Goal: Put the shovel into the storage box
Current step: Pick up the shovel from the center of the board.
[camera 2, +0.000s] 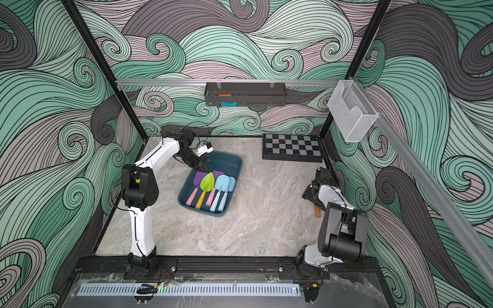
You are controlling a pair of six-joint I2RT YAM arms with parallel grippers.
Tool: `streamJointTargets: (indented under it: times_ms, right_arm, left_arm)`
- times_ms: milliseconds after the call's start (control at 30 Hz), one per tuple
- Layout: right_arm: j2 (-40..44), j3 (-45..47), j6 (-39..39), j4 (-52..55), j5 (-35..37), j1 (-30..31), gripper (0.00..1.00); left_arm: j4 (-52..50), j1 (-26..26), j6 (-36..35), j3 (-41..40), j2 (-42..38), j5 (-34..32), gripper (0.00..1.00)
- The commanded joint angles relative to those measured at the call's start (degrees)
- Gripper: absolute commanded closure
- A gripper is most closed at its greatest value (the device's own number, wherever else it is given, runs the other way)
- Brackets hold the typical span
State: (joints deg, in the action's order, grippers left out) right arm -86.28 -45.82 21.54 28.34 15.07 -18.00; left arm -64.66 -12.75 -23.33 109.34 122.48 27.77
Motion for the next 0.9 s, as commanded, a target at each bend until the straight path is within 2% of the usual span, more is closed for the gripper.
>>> streamJointTargets:
  times_ms: [0, 100, 267, 433, 600, 667, 733, 867]
  right_arm:
    - [-1.79, -1.03, 0.26, -0.46, -2.75, -0.46, 0.16]
    - [-3.08, -0.93, 0.4, -0.59, -4.02, -0.46, 0.3]
    - [-4.2, -0.54, 0.24, -1.37, -7.57, -0.42, 0.42]
    - [-5.32, -0.37, 0.47, -2.18, -11.19, 0.27, 0.7]
    - [-5.77, -1.95, -0.16, -1.66, -12.16, 5.38, 0.95]
    - [-4.37, -2.23, -0.41, -1.67, -12.01, 7.72, 1.0]
    - [-2.92, -2.79, -1.0, -1.19, -11.92, 10.05, 1.0]
    - [0.63, -3.33, -1.65, -0.2, -11.98, 15.22, 1.0]
  left_arm:
    - [1.7, 0.45, 1.07, -0.6, -1.55, 1.75, 0.48]
    - [3.02, 0.45, 1.66, -1.88, -2.89, 2.69, 0.48]
    - [4.83, 0.51, 2.0, -3.43, -4.67, 5.67, 0.48]
    - [5.87, 0.45, 2.78, -3.67, -5.92, 9.94, 0.48]
    - [11.18, 0.49, 8.75, -4.66, -7.14, 11.03, 0.48]
    - [12.92, 0.52, 10.28, -5.7, -7.78, 13.07, 0.48]
    - [16.18, 0.45, 12.16, -7.86, -9.25, 15.96, 0.48]
    - [29.38, 0.37, 19.55, -15.34, -13.44, 23.47, 0.48]
